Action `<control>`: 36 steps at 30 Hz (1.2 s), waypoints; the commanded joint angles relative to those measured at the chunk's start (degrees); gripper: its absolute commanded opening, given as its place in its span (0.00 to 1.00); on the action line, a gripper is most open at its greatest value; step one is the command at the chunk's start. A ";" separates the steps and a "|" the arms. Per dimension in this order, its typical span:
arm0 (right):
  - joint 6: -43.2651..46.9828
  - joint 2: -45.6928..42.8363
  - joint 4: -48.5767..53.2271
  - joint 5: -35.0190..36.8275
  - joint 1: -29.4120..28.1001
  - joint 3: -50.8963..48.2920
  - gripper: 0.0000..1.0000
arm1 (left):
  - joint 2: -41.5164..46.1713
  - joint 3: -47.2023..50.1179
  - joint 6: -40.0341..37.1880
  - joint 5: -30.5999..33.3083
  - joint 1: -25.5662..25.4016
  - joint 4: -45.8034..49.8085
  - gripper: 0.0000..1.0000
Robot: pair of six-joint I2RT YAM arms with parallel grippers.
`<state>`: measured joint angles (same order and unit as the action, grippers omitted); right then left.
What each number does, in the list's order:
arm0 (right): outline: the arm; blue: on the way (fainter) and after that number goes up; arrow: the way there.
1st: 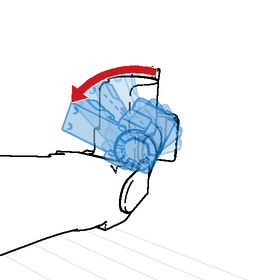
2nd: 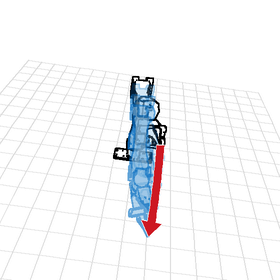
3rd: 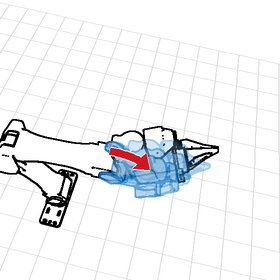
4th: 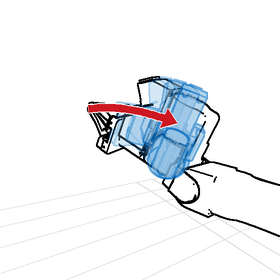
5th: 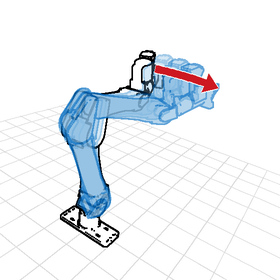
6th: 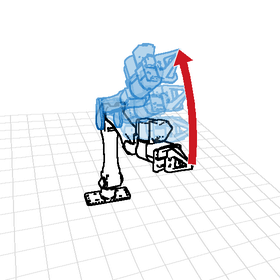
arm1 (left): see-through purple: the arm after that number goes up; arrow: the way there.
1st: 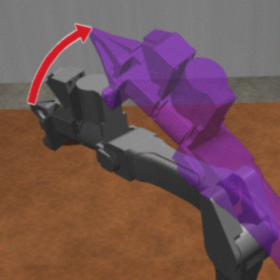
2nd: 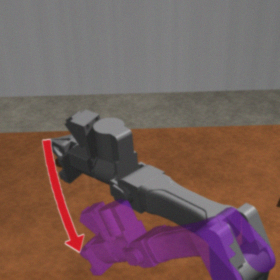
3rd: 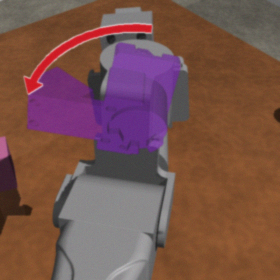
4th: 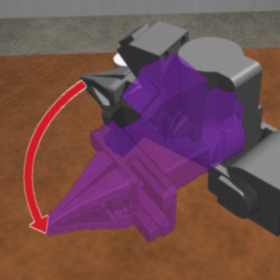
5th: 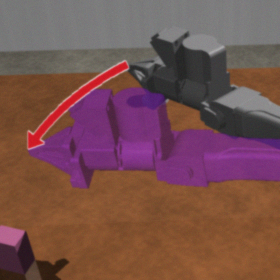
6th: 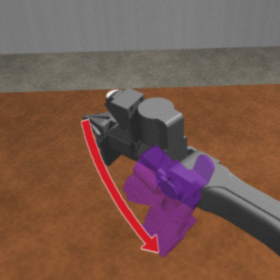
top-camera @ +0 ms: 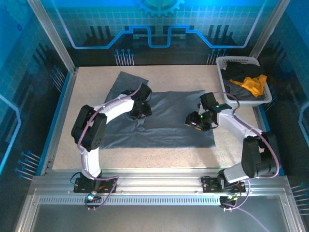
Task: Fold and stack the t-shirts
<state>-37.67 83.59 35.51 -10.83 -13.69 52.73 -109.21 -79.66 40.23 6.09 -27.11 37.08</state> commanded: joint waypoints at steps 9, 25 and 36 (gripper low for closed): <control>-4.18 6.50 1.86 2.30 3.94 -4.06 0.47 | 20.33 28.48 13.57 -9.63 19.85 -6.63 0.36; -11.70 9.22 16.36 6.84 -4.58 -3.14 0.46 | 22.29 39.89 23.73 -8.64 26.10 5.25 0.29; -10.10 2.81 12.65 4.09 -6.43 0.82 0.51 | 25.19 30.92 19.41 -4.72 27.30 7.42 0.39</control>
<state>-49.63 89.58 50.85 -5.02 -19.73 49.25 -83.35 -42.76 61.56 -2.39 2.22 40.75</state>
